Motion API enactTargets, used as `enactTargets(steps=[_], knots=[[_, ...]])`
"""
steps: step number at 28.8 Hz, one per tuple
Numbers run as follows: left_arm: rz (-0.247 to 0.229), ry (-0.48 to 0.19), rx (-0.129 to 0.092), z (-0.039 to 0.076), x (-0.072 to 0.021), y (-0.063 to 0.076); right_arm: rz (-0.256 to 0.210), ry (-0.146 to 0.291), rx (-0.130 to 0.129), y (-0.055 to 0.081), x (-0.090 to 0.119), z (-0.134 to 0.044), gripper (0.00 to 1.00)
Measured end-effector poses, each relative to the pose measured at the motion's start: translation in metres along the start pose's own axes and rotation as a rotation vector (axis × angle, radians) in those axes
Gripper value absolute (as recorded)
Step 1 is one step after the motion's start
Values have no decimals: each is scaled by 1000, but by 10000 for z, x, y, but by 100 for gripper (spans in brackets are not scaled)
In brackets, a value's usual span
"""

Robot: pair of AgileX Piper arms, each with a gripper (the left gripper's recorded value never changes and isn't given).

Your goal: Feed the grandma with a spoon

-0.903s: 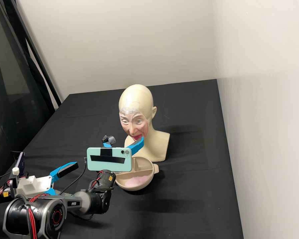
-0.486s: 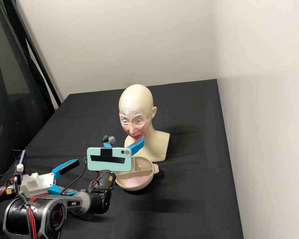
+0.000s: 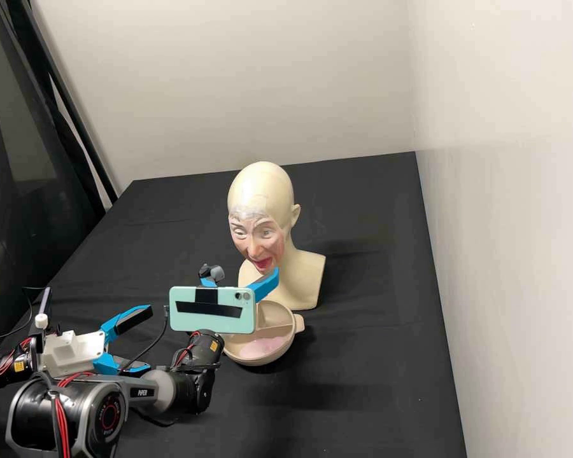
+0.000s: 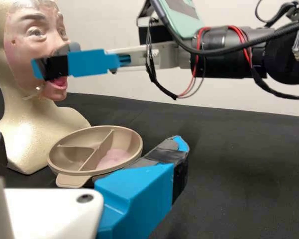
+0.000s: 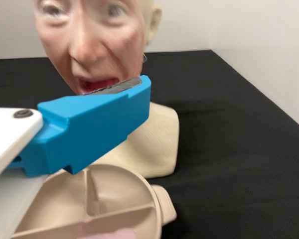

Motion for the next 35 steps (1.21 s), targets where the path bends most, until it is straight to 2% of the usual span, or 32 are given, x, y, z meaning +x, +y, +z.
enactTargets(steps=[2,5,6,8,10,14,35], knots=[[0,0,0,0,0,0,-11,-18,2,-8,-47,63,100],[0,0,0,0,0,0,-14,-21,9,8,-105,86,100],[0,0,0,0,0,0,-9,-19,11,22,-114,82,0],[0,1,-1,-1,0,0,-8,-18,10,30,-136,93,0],[0,-1,-1,5,0,-1,-3,-13,20,37,-163,89,0],[0,-1,-1,5,0,-1,-3,-5,12,61,-183,96,0],[-2,-6,0,23,0,-6,6,10,11,72,-213,81,0]])
